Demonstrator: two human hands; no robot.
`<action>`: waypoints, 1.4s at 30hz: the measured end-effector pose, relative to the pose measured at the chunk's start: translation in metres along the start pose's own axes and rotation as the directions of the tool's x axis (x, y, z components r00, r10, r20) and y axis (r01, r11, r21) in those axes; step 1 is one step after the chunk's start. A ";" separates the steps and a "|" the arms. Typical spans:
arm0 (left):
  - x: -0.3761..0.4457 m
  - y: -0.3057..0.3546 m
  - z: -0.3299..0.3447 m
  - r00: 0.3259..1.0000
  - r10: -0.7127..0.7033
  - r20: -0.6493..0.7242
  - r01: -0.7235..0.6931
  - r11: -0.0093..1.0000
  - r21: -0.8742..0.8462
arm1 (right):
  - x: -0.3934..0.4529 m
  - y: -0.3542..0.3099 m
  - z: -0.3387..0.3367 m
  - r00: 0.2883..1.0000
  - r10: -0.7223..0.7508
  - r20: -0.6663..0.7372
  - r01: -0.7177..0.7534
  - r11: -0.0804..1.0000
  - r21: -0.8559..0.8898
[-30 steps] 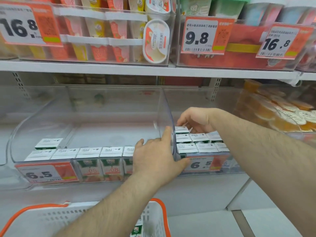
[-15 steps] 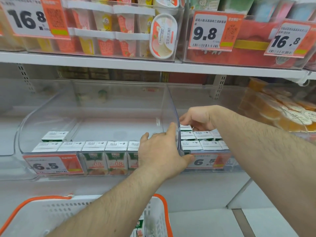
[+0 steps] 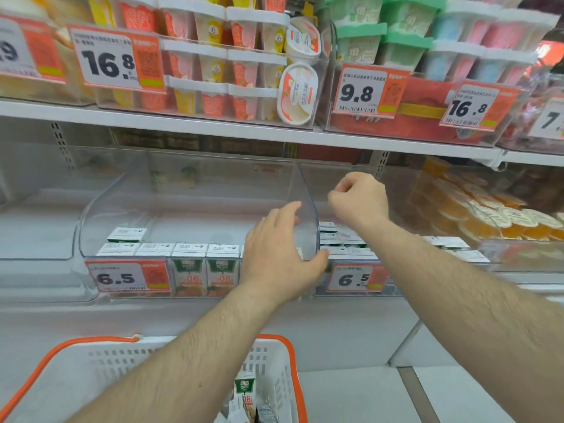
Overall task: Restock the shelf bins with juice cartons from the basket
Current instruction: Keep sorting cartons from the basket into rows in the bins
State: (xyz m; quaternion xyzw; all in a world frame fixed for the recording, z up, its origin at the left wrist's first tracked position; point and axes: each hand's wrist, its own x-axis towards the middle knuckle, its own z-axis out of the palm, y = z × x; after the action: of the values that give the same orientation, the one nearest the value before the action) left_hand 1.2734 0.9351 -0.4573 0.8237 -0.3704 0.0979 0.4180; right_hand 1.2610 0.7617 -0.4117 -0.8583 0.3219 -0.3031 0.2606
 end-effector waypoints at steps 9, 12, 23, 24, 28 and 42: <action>-0.094 -0.076 -0.041 1.000 0.002 -0.006 -0.002 0.997 -0.073 | -0.166 -0.039 0.055 0.875 -0.331 0.353 0.237 0.929 0.284; -0.127 -0.119 -0.048 0.976 -0.158 0.152 0.154 0.987 0.035 | -0.191 -0.028 0.091 0.789 -0.281 0.547 0.202 0.958 0.202; -0.196 -0.234 -0.016 0.664 -0.532 0.525 0.410 0.847 0.339 | -0.219 0.046 0.209 0.387 0.091 0.918 0.263 0.943 -0.205; -0.200 -0.239 -0.006 0.638 -0.523 0.565 0.382 0.852 0.357 | -0.222 0.057 0.215 0.340 0.135 0.931 0.297 0.924 -0.242; -0.209 -0.255 0.041 0.588 -0.422 0.690 0.164 0.898 0.409 | -0.236 0.093 0.237 0.248 0.233 0.941 0.368 0.875 -0.313; -0.218 -0.287 0.117 0.580 -0.167 0.797 -0.406 0.789 0.461 | -0.245 0.135 0.247 0.297 0.245 0.923 0.035 0.963 -0.267</action>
State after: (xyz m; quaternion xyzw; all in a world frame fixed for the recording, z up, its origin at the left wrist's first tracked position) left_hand 1.3003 1.0696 -0.8103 0.8342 -0.5250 -0.1439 -0.0884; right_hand 1.2280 0.9094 -0.7527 -0.8720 0.1954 0.3198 0.3150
